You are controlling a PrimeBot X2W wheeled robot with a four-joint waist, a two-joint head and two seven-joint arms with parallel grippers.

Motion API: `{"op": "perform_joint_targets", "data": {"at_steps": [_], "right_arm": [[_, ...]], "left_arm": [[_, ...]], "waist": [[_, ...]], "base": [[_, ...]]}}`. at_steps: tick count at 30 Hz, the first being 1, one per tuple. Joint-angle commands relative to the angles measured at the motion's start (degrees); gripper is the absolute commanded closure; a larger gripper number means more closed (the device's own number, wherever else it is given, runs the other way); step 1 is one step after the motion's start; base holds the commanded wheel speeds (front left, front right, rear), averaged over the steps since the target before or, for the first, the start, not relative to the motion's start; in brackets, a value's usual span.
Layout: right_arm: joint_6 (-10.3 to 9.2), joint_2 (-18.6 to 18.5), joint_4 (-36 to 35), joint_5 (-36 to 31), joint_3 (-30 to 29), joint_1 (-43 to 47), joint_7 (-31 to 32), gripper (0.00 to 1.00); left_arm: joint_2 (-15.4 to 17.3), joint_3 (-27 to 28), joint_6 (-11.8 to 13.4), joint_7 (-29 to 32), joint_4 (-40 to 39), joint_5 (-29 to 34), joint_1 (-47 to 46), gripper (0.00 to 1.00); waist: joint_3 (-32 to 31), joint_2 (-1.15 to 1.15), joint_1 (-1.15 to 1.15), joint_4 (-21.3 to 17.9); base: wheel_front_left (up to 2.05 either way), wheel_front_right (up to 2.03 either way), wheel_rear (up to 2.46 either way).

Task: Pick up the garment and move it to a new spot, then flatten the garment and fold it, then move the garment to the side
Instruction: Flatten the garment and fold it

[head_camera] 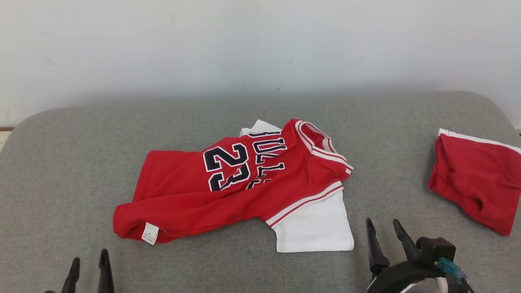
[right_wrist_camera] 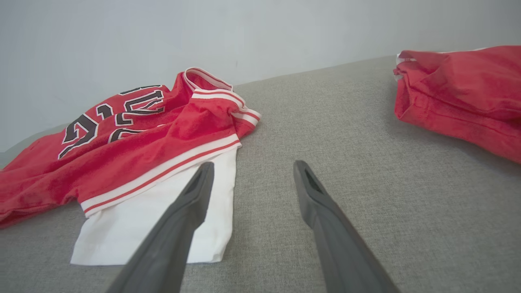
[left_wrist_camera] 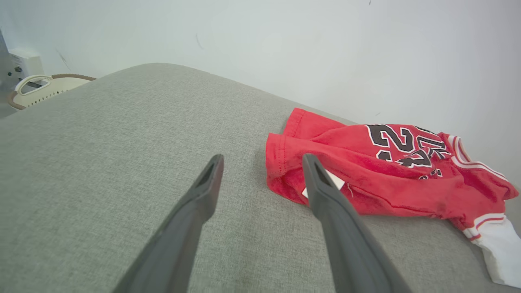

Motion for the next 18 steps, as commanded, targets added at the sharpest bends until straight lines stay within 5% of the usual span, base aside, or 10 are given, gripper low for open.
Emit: {"op": "perform_joint_targets", "data": {"at_steps": [1,9,18], "right_arm": [[-0.03,0.2,-0.3,-0.4,-0.2,1.7,-0.3,0.0],[-0.03,0.7,-3.0,-2.2,-1.6,4.8,-0.3,0.0],[-0.03,1.1,-5.1,-3.8,-2.7,7.1,-0.3,0.0]], "left_arm": [[-0.3,0.0,0.0,0.0,-1.0,3.0,1.6,0.0],[-1.3,0.9,1.0,0.0,-6.4,10.6,6.0,0.0],[-1.4,-1.1,2.8,0.0,-8.1,9.2,9.6,0.0]], "waist": [[-1.2,0.0,0.01,0.6],[-2.7,0.0,0.01,0.7],[-3.3,0.0,0.01,1.1]], "base": [[0.0,0.0,0.0],[0.0,0.0,0.0],[0.0,0.0,0.0]]}}
